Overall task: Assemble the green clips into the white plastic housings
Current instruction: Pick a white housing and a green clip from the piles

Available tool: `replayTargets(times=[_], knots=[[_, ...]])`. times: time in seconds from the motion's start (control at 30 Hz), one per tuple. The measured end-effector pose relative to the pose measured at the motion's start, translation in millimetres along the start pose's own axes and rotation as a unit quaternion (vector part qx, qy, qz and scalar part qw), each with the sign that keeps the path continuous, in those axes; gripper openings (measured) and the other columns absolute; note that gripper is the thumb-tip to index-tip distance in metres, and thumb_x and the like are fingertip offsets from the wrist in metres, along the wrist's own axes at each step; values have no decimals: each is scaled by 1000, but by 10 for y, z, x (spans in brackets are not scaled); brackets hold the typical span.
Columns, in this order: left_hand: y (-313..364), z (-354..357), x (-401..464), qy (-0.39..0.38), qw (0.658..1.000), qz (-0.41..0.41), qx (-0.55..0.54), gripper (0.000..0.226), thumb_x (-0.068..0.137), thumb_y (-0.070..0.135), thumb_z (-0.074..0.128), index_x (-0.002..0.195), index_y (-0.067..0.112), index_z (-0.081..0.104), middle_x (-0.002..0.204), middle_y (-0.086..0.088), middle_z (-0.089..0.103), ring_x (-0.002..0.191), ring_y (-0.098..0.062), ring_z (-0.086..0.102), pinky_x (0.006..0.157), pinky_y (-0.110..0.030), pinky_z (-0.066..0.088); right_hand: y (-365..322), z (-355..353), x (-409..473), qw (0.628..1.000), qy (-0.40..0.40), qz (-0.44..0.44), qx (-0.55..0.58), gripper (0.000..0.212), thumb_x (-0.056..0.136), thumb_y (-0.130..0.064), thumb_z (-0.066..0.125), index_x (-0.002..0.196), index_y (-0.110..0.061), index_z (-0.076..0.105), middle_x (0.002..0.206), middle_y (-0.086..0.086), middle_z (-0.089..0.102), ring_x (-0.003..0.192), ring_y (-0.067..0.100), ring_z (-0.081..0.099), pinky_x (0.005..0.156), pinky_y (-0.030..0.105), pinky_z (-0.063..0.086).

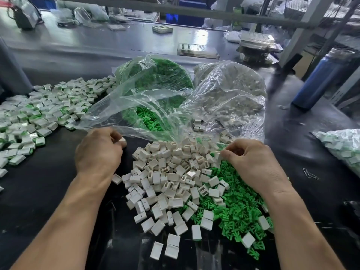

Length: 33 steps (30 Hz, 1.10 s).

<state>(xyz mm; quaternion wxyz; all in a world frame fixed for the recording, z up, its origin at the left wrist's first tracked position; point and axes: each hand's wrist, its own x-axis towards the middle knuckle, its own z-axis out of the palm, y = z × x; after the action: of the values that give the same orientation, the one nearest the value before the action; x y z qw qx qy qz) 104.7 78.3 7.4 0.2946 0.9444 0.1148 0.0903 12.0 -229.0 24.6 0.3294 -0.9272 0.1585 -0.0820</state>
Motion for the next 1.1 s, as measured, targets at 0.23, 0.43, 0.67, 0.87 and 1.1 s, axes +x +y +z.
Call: replayTargets(times=[0.23,0.43,0.67,0.87,1.1], knots=[[249,-65,-292,-16,996,79,24,35,96,52,67,73,26,68,55,12,64,52,-2,59,55,-27,44,93,-172,12,996,-68,13,47,10,86,-46,82,81,-39,76,75,-21,71,67,-2,65,59,16,45],[473,61,-563,-129,966,213,-71,22,86,54,66,87,32,69,82,17,63,70,2,62,63,-11,51,97,-228,-32,991,-133,-7,-4,20,76,-44,89,90,-46,75,86,-13,67,77,3,63,62,16,45],[554,155,-672,-149,954,248,-77,31,84,47,74,112,33,74,111,18,60,100,-4,62,97,-26,52,37,-127,-31,992,-110,-41,-38,8,86,-35,83,86,-36,76,93,-13,68,84,5,62,71,23,48],[554,181,-672,-127,955,256,-83,24,87,41,77,109,31,75,111,15,61,104,-9,61,101,-36,55,6,-99,-49,994,-85,-73,-14,9,94,-32,77,88,-36,71,84,-14,68,75,-4,62,65,16,45],[558,214,-660,-146,953,247,-93,16,89,31,77,97,33,64,108,16,60,104,-13,63,101,-38,55,12,-7,-41,993,-33,-80,81,13,96,-46,70,89,-35,70,81,-19,69,74,-7,63,61,10,44]])
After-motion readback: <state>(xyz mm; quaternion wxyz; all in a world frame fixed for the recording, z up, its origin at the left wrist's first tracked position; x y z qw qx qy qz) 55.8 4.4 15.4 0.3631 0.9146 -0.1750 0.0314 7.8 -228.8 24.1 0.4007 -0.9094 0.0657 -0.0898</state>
